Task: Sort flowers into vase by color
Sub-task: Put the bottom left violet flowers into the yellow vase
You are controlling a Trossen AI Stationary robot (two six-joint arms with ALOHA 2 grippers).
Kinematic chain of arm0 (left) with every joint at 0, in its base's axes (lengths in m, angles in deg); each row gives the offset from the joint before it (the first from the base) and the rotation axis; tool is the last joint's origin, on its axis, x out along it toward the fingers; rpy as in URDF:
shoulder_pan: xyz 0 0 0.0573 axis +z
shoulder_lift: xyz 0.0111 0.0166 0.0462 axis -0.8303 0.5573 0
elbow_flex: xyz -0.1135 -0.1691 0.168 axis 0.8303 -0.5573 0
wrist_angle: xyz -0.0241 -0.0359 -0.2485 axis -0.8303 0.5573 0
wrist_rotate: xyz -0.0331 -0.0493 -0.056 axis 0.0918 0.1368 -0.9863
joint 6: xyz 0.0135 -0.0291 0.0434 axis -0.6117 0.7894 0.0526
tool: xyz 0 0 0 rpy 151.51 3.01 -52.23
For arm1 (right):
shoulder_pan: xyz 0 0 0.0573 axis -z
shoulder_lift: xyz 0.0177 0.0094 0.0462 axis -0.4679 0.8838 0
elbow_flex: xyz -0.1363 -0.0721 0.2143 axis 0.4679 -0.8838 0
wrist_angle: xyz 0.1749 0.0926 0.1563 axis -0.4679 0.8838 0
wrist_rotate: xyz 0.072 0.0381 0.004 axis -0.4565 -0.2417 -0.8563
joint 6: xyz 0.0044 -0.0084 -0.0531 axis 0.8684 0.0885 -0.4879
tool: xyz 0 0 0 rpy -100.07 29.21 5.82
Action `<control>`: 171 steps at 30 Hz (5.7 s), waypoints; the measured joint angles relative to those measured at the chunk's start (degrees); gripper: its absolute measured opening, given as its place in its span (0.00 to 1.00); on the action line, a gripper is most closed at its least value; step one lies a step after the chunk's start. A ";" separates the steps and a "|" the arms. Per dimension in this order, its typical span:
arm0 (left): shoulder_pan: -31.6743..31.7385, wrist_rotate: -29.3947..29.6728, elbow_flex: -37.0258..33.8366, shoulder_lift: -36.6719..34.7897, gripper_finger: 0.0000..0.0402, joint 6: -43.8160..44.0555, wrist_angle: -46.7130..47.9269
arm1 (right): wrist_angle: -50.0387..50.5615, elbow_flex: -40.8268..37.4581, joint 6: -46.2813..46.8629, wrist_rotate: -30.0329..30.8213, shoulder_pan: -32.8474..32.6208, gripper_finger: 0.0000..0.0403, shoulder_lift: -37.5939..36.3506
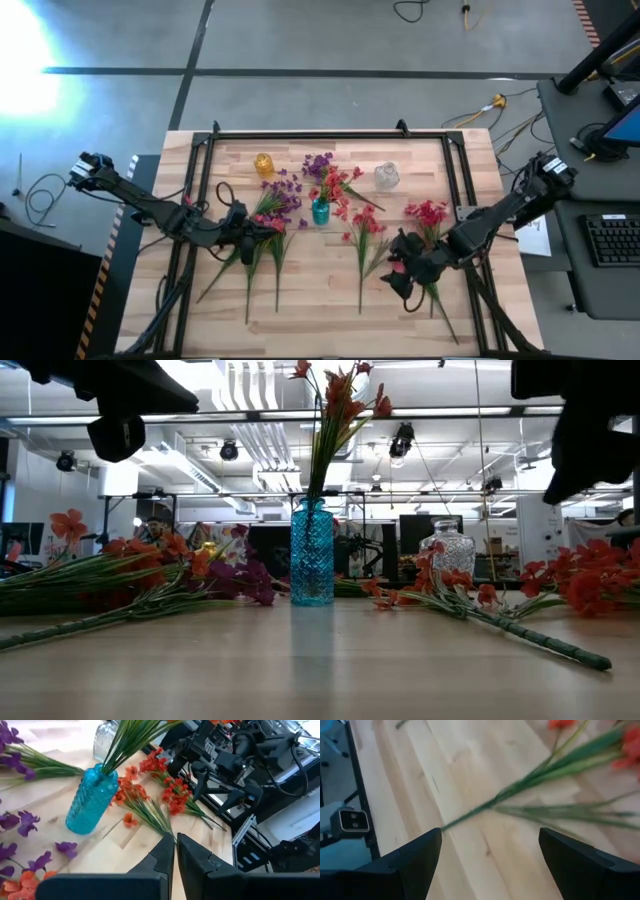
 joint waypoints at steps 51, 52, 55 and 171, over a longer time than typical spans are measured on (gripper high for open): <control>-8.34 -37.99 26.91 23.58 0.02 32.12 53.39 | 10.39 0.00 -15.03 1.38 6.91 0.81 -2.48; -8.17 -36.53 26.91 24.24 0.02 32.54 51.57 | 10.39 0.00 -15.16 1.61 6.91 0.81 -2.61; -7.43 -30.56 26.91 26.30 0.02 33.10 45.67 | 10.39 0.00 -15.59 1.75 6.91 0.81 -2.64; -6.05 -20.93 44.62 9.40 0.00 35.95 77.52 | 9.93 0.00 -17.92 3.27 6.90 0.81 -2.57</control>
